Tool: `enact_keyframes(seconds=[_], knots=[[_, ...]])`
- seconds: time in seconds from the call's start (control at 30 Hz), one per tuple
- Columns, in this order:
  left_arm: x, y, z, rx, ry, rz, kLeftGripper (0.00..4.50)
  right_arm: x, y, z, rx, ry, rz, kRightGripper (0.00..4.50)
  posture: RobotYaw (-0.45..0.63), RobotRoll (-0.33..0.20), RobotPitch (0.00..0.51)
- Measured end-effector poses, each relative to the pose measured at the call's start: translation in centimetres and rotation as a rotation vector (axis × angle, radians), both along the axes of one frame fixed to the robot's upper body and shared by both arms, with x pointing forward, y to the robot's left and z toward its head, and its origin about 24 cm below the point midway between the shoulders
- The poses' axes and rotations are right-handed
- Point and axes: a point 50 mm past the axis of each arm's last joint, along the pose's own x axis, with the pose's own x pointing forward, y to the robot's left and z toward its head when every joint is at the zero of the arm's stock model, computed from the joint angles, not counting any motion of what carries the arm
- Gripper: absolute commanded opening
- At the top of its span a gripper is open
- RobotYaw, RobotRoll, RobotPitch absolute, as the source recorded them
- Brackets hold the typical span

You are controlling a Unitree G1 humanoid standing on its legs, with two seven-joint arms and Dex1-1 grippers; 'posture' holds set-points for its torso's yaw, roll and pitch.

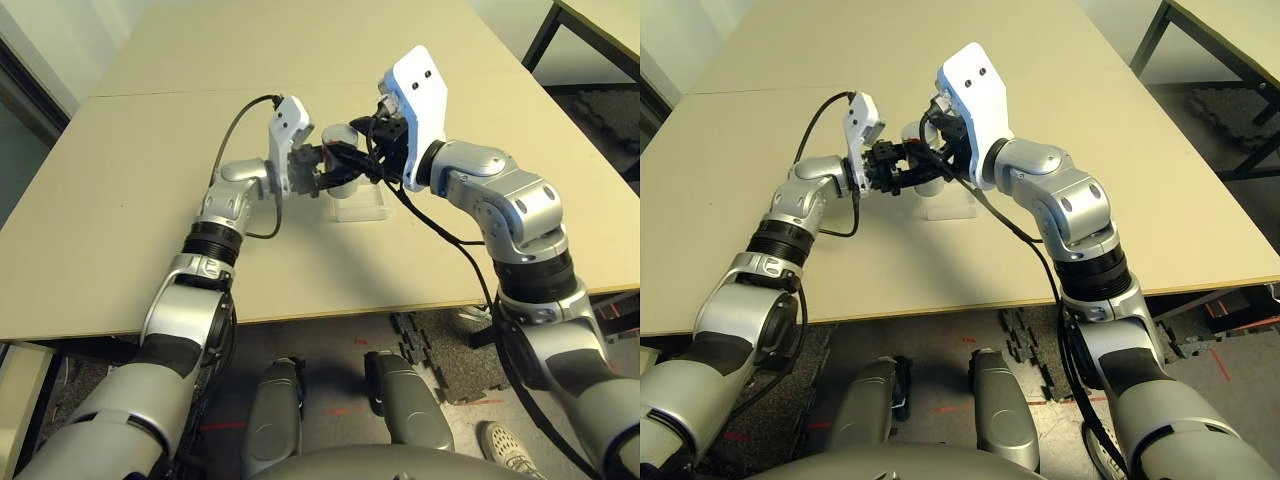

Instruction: Pour the medicine from the bottle into the box.

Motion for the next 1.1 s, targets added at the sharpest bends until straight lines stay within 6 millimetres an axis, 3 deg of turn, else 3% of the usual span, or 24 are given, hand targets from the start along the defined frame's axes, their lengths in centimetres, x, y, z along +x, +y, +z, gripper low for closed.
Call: enact_keyframes(seconds=[0.07,0.13,0.27,0.53,1.1], knots=[[0.0,0.0,0.0,0.000,0.004,0.000,2.55,0.0,0.0,0.0,0.000,-0.001,0.001,0.13,-0.18,0.000,0.135],[0.0,0.0,0.0,0.001,0.007,0.000,2.55,0.1,-0.1,0.0,-0.001,-0.002,0.003,0.14,-0.18,0.000,0.135],[0.0,0.0,0.0,0.001,0.005,-0.001,2.55,0.1,-0.1,0.0,-0.001,-0.002,0.014,1.42,-0.18,0.000,0.139],[-0.1,-0.1,0.4,0.000,-0.014,-0.007,2.55,0.0,0.0,-0.1,0.004,0.006,0.026,4.43,-0.17,0.000,0.139],[-0.3,-0.3,0.9,-0.001,-0.021,-0.016,2.55,0.2,0.1,-0.3,0.009,0.016,0.028,4.50,-0.18,0.000,0.143]])
